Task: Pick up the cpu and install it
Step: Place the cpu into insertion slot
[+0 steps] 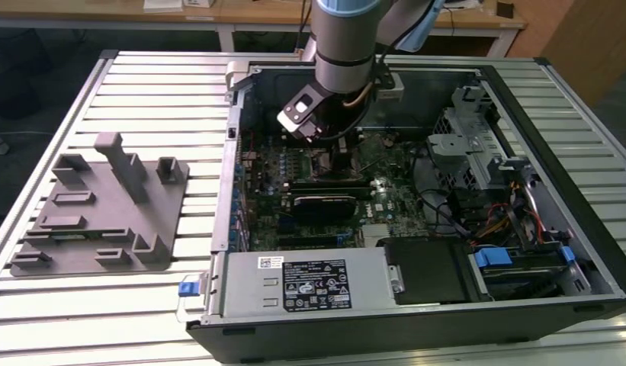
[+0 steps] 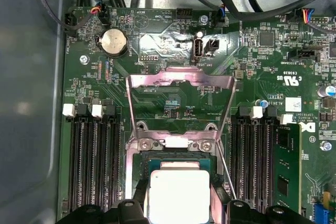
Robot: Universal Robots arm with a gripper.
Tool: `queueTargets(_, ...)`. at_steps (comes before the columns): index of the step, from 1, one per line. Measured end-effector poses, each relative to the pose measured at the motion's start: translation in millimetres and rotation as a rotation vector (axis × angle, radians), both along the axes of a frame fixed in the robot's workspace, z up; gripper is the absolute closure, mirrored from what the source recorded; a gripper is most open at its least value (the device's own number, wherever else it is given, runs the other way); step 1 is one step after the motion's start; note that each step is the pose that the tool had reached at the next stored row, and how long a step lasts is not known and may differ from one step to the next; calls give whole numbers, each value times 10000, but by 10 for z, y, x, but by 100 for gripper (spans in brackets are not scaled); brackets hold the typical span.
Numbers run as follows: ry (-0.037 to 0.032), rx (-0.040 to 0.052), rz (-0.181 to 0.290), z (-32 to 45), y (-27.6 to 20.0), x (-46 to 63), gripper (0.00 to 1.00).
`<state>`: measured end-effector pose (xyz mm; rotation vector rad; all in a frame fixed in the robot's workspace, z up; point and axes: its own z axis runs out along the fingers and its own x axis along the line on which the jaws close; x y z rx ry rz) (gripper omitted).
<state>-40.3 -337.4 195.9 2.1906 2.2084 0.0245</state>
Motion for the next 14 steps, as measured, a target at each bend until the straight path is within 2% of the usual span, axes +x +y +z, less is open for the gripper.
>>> queueTargets(14, 0, -1, -2, -32, 13, -2, 45)
